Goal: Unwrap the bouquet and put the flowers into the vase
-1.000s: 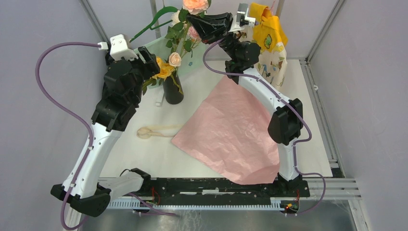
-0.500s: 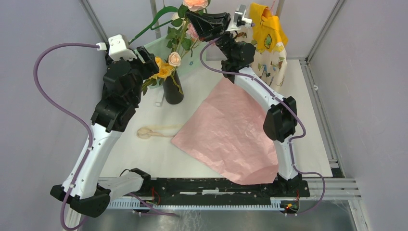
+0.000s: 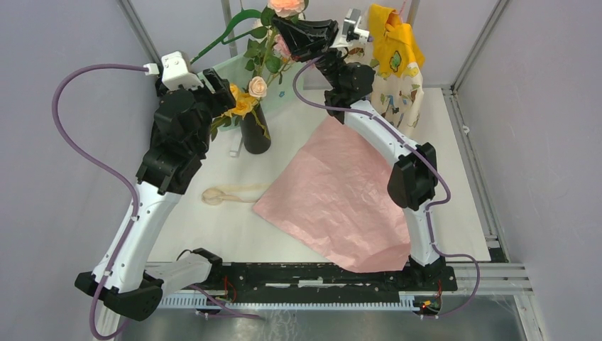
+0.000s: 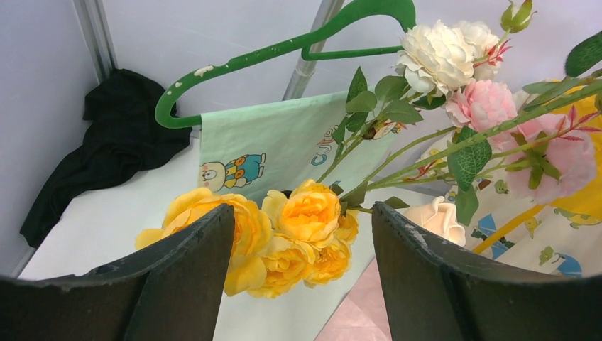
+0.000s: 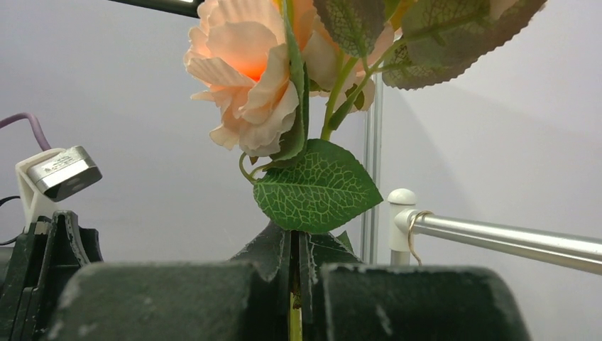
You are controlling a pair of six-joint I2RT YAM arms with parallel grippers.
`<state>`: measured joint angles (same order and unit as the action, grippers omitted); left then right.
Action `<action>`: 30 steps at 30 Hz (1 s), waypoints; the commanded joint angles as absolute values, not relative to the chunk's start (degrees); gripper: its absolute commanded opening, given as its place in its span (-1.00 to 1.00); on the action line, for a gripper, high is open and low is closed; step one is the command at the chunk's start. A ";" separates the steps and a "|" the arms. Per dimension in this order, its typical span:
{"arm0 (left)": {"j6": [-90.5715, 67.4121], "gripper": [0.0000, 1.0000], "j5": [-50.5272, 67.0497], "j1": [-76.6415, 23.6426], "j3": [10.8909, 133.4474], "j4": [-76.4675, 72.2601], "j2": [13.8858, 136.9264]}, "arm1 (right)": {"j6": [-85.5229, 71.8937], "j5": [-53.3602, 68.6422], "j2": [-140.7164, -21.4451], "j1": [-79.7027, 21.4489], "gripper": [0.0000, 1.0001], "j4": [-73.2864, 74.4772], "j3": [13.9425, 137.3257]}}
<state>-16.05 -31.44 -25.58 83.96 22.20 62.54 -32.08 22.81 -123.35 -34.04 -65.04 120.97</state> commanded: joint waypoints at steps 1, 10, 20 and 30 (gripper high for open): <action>-15.41 0.54 -32.34 -25.75 83.87 18.89 62.09 | -33.70 23.89 -123.58 -34.73 -0.99 -67.90 118.90; -15.67 0.54 -32.26 -25.76 83.53 18.71 61.83 | -33.97 26.41 -126.36 -35.59 -0.99 -66.95 115.35; -15.96 0.54 -32.08 -25.75 83.15 18.46 62.00 | -30.83 27.84 -128.52 -36.65 -0.99 -62.35 113.57; -16.00 0.54 -32.26 -25.76 82.90 18.19 62.11 | -30.67 28.33 -130.86 -37.16 -0.99 -60.46 112.22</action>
<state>-16.05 -31.44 -25.58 83.00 21.50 62.57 -30.83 26.98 -130.34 -36.75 -60.77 113.03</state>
